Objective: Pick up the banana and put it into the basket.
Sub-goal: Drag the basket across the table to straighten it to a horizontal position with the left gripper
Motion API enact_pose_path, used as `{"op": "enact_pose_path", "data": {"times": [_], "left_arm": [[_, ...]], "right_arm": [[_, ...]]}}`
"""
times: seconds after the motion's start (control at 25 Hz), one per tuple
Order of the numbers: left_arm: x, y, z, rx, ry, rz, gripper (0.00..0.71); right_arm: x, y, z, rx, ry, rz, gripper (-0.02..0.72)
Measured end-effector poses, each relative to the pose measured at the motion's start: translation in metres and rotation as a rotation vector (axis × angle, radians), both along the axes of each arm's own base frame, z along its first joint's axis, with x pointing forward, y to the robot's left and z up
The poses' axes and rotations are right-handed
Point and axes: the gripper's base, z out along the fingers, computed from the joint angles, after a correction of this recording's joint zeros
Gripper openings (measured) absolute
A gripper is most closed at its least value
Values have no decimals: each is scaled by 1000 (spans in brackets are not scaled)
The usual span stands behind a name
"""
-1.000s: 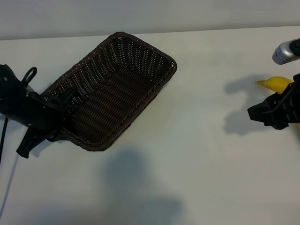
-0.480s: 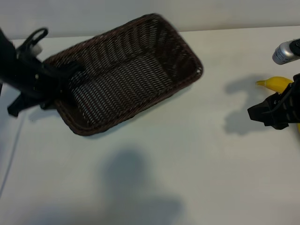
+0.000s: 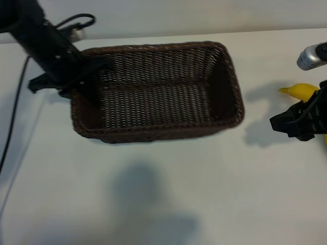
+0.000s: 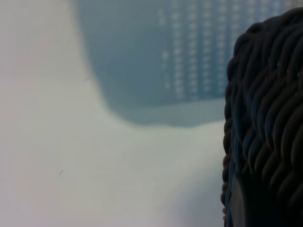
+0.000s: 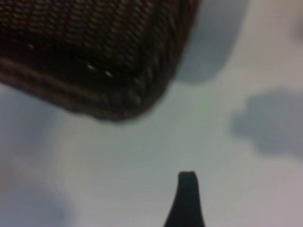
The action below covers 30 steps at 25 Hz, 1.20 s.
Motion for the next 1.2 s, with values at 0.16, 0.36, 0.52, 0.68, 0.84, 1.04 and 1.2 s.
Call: {"op": "enact_pose_path", "data": {"times": [0.16,0.36,0.52,0.68,0.84,1.04,1.2], "left_arm": [[3,-19,-18,-2,11,-46,157],[7,-30,-39,8,7,-62,157],[7,-42,-54,15,13,-83,157],[9,-48,-62,6,12,-80,155],[9,-48,-66,9,17,-79,155],[9,-48,-66,9,16,-79,157],[9,-48,-65,9,16,-79,275]], "right_arm": [[0,0,0,0,0,1,605],[0,0,0,0,0,1,605],[0,0,0,0,0,1,605],[0,0,0,0,0,1,605],[0,0,0,0,0,1,605],[0,0,0,0,0,1,605],[0,0,0,0,0,1,605]]}}
